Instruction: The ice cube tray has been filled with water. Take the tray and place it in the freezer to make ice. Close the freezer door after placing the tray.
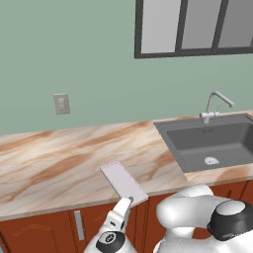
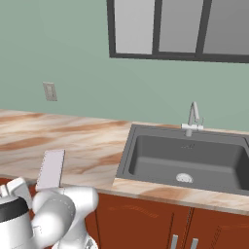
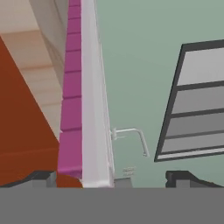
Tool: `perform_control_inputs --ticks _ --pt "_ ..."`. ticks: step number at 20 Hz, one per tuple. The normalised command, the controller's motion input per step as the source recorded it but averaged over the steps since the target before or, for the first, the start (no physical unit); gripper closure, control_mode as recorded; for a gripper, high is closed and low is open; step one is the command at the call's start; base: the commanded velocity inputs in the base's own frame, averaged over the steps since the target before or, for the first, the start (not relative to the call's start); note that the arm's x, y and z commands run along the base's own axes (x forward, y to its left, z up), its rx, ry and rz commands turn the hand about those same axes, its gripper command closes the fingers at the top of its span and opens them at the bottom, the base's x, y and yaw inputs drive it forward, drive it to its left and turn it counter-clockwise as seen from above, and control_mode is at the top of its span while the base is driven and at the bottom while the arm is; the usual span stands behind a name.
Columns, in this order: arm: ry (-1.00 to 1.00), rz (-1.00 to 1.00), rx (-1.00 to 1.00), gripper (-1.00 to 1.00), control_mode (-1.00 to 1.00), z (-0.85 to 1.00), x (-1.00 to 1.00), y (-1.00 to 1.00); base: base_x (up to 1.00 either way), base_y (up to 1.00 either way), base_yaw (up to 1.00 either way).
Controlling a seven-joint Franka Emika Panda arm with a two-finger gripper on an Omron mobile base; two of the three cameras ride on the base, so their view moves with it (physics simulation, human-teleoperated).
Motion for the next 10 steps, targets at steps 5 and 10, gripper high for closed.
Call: perform_control_inputs --ticks 5,10 --pt "0.0 0.0 0.0 -1.0 -1.0 -0.09 0.22 0.0 0.0 0.0 0.0" --pt "0.0 0.0 0.0 -1.0 -1.0 -0.1 0.04 0.0 0.0 0.0 0.0"
